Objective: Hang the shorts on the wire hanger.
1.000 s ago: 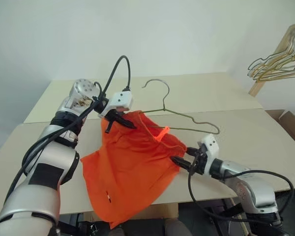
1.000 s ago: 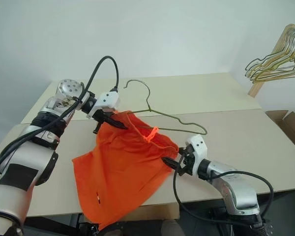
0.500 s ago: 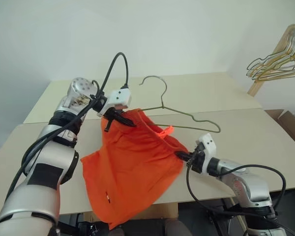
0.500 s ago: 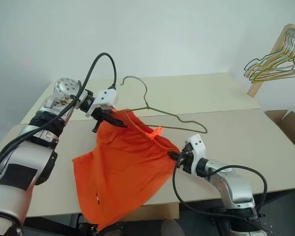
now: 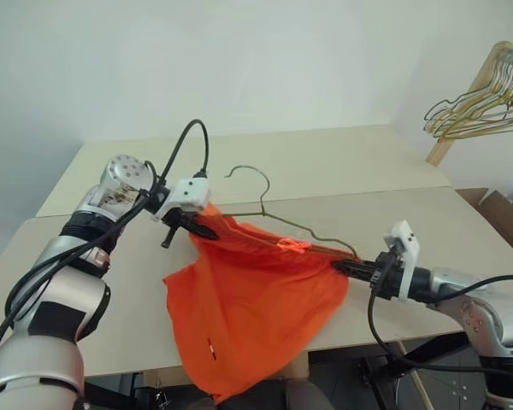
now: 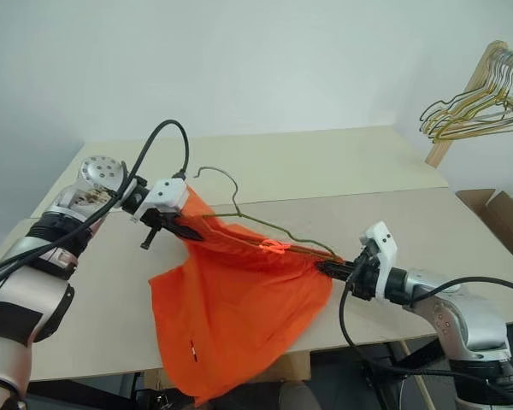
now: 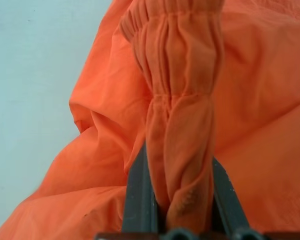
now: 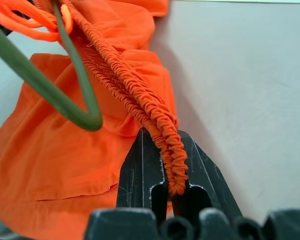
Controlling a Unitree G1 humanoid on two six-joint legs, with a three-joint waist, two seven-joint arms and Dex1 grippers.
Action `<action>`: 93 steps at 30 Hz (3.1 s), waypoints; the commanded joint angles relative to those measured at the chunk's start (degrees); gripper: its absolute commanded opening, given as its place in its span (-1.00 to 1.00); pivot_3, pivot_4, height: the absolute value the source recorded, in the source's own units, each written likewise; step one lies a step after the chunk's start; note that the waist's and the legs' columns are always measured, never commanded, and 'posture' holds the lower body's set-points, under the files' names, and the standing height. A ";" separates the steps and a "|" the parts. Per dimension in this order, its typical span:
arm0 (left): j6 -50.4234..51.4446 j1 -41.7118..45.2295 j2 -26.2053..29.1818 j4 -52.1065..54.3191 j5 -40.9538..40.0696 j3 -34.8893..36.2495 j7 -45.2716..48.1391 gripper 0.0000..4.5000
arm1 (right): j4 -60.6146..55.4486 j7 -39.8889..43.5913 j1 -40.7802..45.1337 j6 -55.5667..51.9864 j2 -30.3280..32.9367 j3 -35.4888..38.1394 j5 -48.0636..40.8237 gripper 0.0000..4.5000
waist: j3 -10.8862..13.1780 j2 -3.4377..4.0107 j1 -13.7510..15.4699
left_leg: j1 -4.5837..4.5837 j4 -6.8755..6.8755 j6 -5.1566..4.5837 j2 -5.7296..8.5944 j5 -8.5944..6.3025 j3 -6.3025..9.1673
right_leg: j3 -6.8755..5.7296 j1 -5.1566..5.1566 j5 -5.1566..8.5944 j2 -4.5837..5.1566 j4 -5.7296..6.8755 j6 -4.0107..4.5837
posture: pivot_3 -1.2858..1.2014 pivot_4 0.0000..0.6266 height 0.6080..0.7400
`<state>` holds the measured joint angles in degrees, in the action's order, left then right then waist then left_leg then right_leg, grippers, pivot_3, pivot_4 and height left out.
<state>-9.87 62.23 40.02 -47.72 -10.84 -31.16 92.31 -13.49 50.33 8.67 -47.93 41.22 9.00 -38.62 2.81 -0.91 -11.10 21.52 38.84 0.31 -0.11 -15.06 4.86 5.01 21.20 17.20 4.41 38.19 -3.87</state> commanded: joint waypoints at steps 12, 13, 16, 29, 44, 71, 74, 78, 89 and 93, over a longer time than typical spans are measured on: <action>-3.38 0.08 1.32 -7.77 9.96 5.33 -2.90 -1.00 | 2.22 2.86 0.08 0.15 6.21 4.32 -0.71 -1.00 | 0.00 0.00 0.29 | 0.02 0.01 0.00 0.00 0.00 -0.02 | 0.00 0.00 0.00 0.01 -0.02 0.00 | -0.11 -1.00 1.00; -3.74 -0.31 1.36 -7.70 10.23 5.34 -2.53 -1.00 | 2.09 2.95 0.06 0.08 6.24 4.43 -0.81 -1.00 | 0.00 0.00 0.31 | 0.02 0.00 0.00 0.00 0.00 -0.02 | 0.00 0.00 0.00 0.01 -0.03 0.00 | -0.11 -1.00 1.00; -4.96 -0.82 1.39 -7.77 11.61 5.27 -2.72 -1.00 | 1.89 3.16 0.00 0.03 6.35 4.69 -0.94 -1.00 | 0.00 0.00 0.38 | 0.01 0.00 0.00 0.00 0.00 -0.02 | 0.01 0.00 0.00 0.01 -0.02 0.00 | -0.11 -1.00 1.00; -1.97 -0.58 0.34 -11.65 10.71 8.59 -2.35 -1.00 | 1.89 4.43 -0.89 0.99 6.66 4.38 -0.68 -1.00 | 0.00 0.00 0.65 | 0.02 0.01 0.00 0.00 0.00 -0.02 | 0.00 0.00 0.00 0.01 -0.02 0.00 | -0.11 -1.00 1.00; 2.24 -3.51 1.35 -4.85 3.28 7.42 0.19 -1.00 | 1.65 4.05 -0.63 2.18 5.89 3.70 -0.74 -1.00 | 0.00 0.00 0.64 | 0.02 0.02 0.00 0.00 0.00 -0.01 | 0.00 0.00 0.00 0.02 -0.01 0.00 | -0.12 -1.00 1.00; -6.05 -2.49 2.13 -9.75 14.95 1.86 -8.99 -1.00 | 1.16 6.45 -1.55 4.09 8.29 3.72 -1.08 -1.00 | 0.00 0.00 0.74 | 0.04 0.04 0.00 0.01 0.00 -0.03 | -0.01 0.00 0.00 0.02 -0.05 -0.01 | -0.12 -1.00 1.00; -9.53 -3.11 3.14 -10.05 17.59 0.93 -8.83 -1.00 | 0.90 6.92 -1.87 3.58 8.62 4.55 -2.15 -1.00 | 0.00 0.00 0.44 | 0.03 0.02 0.00 -0.01 0.00 -0.03 | 0.00 0.01 0.00 0.00 -0.04 0.00 | -0.13 -1.00 1.00; -12.35 -2.45 4.16 -12.18 20.88 0.47 -10.38 -1.00 | 1.00 7.69 -2.42 3.07 9.23 5.60 -3.86 -1.00 | 0.00 0.00 0.58 | 0.02 0.03 0.00 -0.01 0.00 -0.03 | 0.00 -0.01 0.00 0.01 -0.03 0.00 | -0.13 -1.00 1.00; -15.05 -1.44 3.68 -14.62 24.30 0.21 -12.90 -1.00 | 1.46 9.85 -1.31 3.34 10.99 4.30 -5.41 -1.00 | -0.01 -0.01 0.66 | 0.04 0.03 0.00 0.01 0.00 -0.02 | -0.01 -0.01 0.00 0.03 -0.05 0.00 | -0.13 -1.00 1.00; -11.55 -1.35 0.97 -12.90 19.24 4.00 -9.48 -1.00 | -1.03 7.93 1.38 3.49 9.74 2.69 -5.27 -1.00 | -0.01 -0.01 0.54 | 0.03 0.03 0.00 0.00 0.00 -0.03 | -0.01 0.00 0.00 0.01 -0.04 0.00 | -0.12 -1.00 1.00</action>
<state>-25.13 60.53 37.34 -56.35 6.74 -29.37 81.55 -14.80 59.28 8.87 -44.51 48.83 7.19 -44.16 2.81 -0.92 -10.57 21.55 38.87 0.30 -0.11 -15.06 4.84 5.00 21.20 17.20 4.42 38.15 -3.88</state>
